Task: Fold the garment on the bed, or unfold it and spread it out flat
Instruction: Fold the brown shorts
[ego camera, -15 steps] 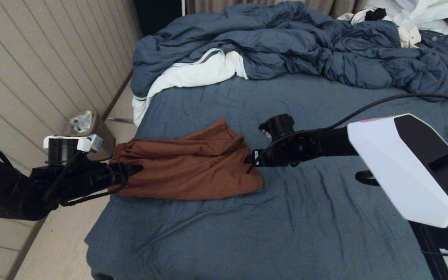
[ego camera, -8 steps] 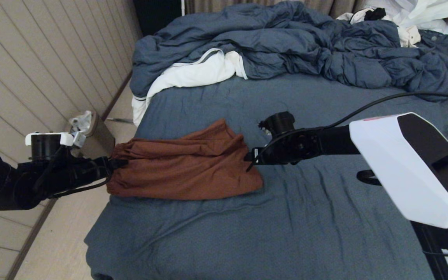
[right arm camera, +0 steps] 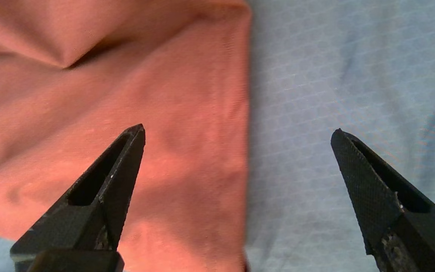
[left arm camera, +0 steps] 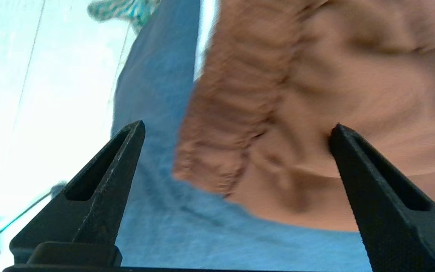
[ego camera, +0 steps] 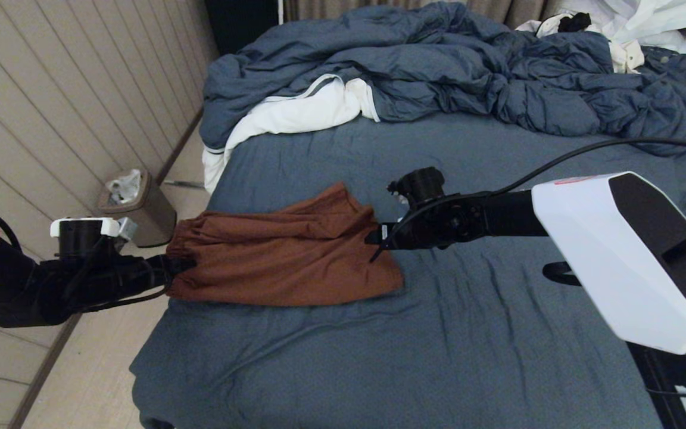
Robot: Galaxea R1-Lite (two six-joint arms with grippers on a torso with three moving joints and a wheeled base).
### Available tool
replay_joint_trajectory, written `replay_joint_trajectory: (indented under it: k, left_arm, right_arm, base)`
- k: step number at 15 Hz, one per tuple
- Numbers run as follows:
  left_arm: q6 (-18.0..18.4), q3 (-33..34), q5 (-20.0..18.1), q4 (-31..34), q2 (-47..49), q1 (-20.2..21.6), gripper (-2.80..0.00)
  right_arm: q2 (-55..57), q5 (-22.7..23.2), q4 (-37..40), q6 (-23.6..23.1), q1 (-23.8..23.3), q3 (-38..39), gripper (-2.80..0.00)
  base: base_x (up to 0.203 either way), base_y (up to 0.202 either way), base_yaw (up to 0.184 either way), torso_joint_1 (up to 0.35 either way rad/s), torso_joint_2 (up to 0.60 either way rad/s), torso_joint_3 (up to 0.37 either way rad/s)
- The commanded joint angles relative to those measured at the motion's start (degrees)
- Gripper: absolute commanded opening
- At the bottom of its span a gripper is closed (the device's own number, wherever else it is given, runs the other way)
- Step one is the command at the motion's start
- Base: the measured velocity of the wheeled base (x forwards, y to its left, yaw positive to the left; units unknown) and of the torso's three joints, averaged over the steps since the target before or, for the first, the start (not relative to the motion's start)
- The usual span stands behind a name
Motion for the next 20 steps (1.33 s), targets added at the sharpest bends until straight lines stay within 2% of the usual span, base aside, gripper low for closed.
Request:
replay_joint_trajectory:
  k: [1,11,12,20]
  left_arm:
    - [1.0,0.4,-0.2,-0.7,3.3,0.0,0.0]
    - [1.0,-2.9,-0.4,-1.6,9.3,-3.9,0.0]
    - [0.9,-3.3,-0.3,-1.3,9.5,-4.1,-2.8]
    - [-0.1,-3.6,-0.3,-1.9,9.2,-4.4,-2.8]
  right_arm:
    - [0.1,0.1,0.0,0.1,0.0,-0.3,0.0]
    - [1.7,0.4,-0.2,0.1,0.6,-3.1,0.0]
    - [1.7,0.4,-0.3,0.1,0.5,-3.1,0.0]
    - [1.8,1.3,-0.1,0.2,1.4,-3.1,0.0]
  base:
    - [0.0,0.0,0.0,0.0,0.0,0.0]
    - [0.0,0.0,0.0,0.0,0.0,0.0]
    - [0.0,0.0,0.0,0.0,0.0,0.0]
    - [0.0,0.0,0.0,0.0,0.0,0.0]
